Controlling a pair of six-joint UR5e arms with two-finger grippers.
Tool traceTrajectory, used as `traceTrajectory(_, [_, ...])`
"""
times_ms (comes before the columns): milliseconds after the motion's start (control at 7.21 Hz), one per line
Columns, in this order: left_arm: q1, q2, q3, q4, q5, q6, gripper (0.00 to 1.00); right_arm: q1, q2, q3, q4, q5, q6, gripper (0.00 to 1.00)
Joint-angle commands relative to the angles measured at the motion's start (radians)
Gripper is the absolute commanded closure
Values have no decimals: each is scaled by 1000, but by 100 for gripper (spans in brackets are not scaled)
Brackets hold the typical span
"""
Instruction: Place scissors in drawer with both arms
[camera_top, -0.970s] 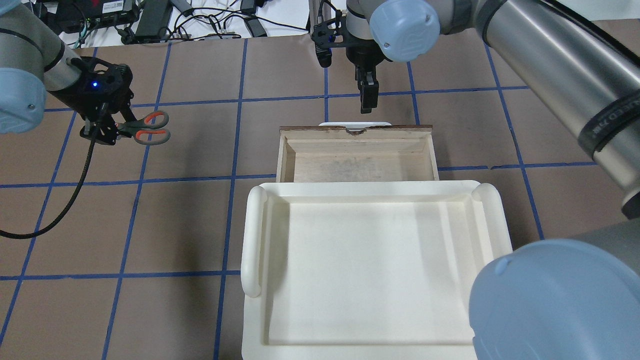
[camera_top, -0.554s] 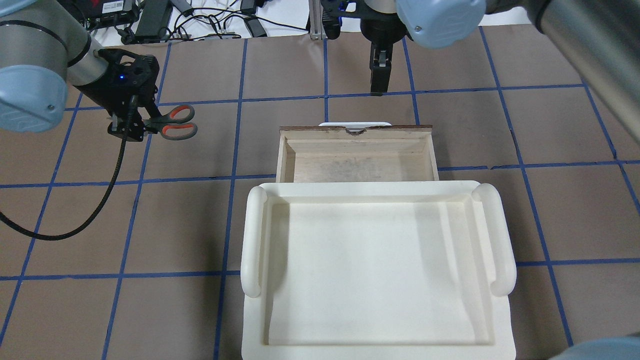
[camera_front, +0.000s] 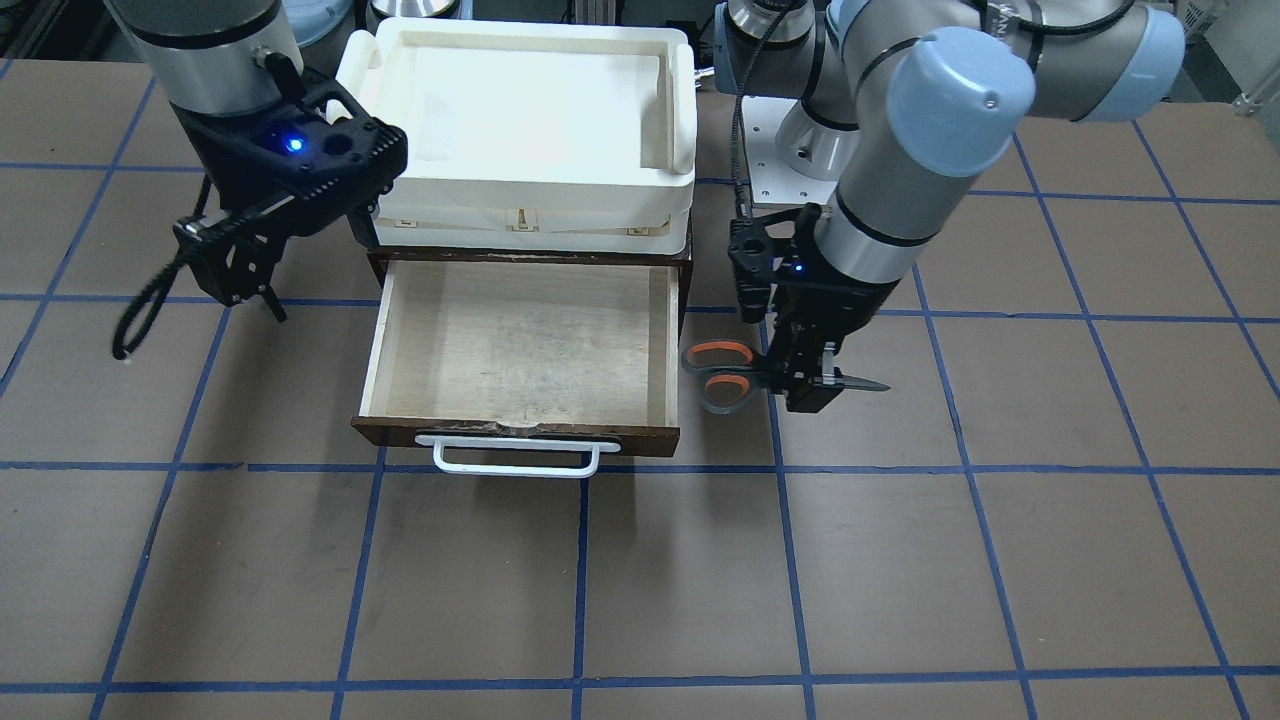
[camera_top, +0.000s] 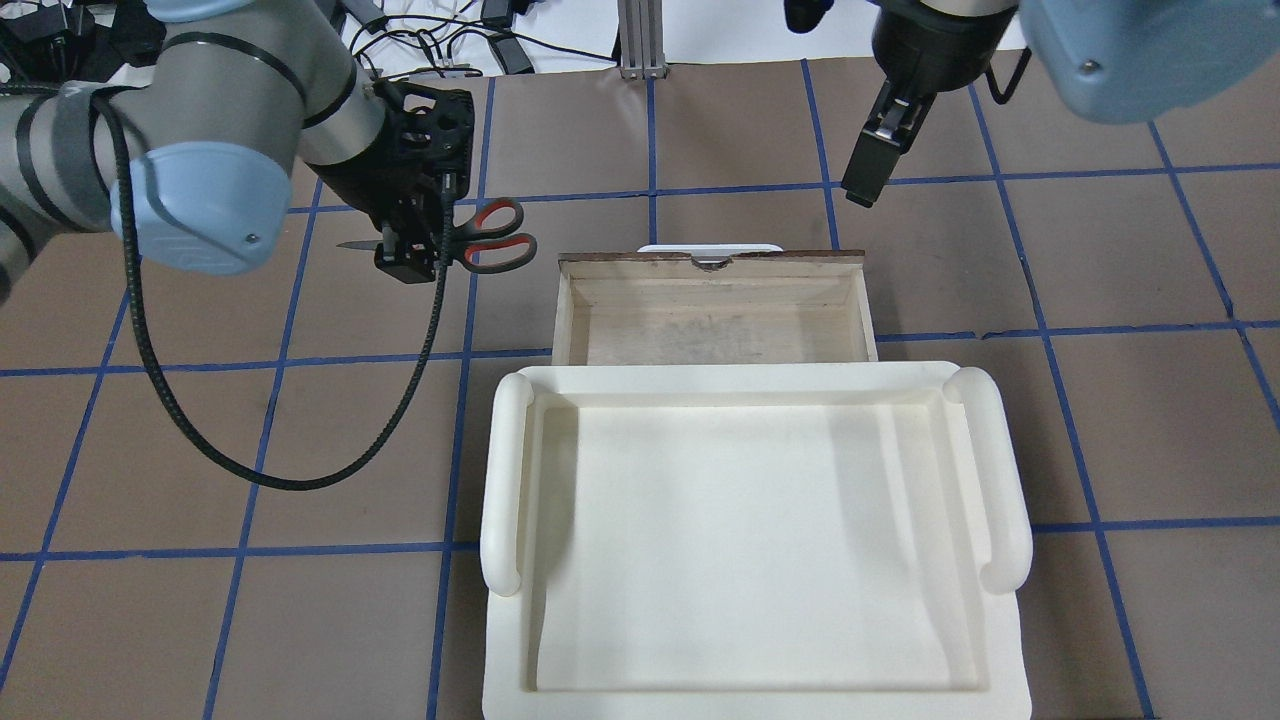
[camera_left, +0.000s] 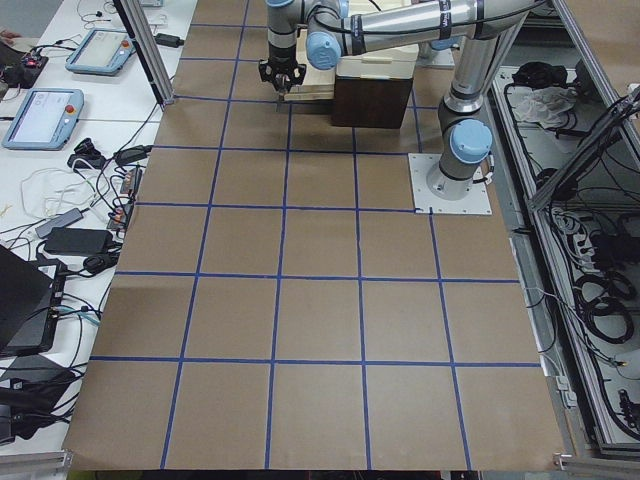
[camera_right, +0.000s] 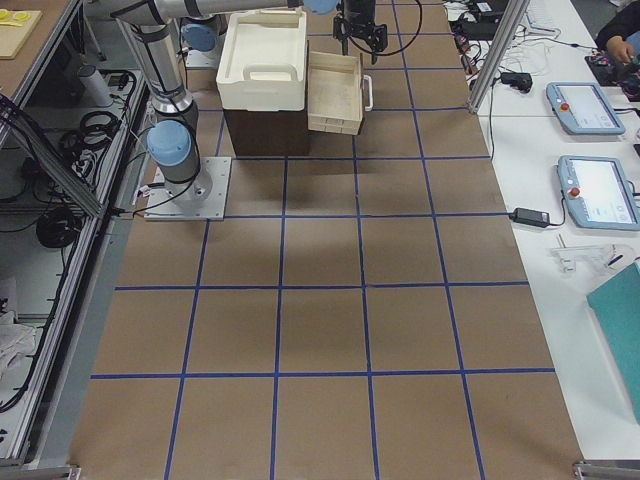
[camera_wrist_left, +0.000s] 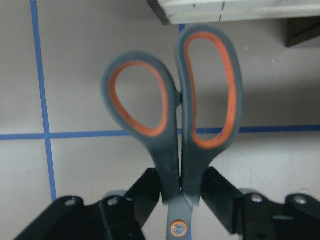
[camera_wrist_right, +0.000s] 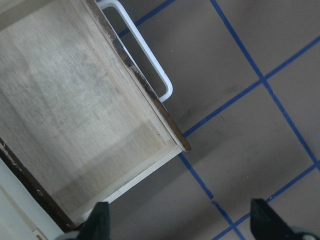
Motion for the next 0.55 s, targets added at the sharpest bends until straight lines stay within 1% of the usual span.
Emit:
traceTrajectory(0, [-117, -11, 1, 10, -2, -172, 100, -24, -62, 16, 110, -10, 299, 0])
traceTrajectory(139, [-174, -19, 1, 11, -2, -235, 100, -25, -76, 16, 112, -80, 361, 0])
traceTrajectory(277, [-209, -36, 1, 23, 0, -293, 100, -25, -77, 17, 116, -89, 404, 0])
traceTrajectory(416, [-225, -62, 1, 55, -2, -353, 100, -30, -85, 16, 124, -85, 520, 0])
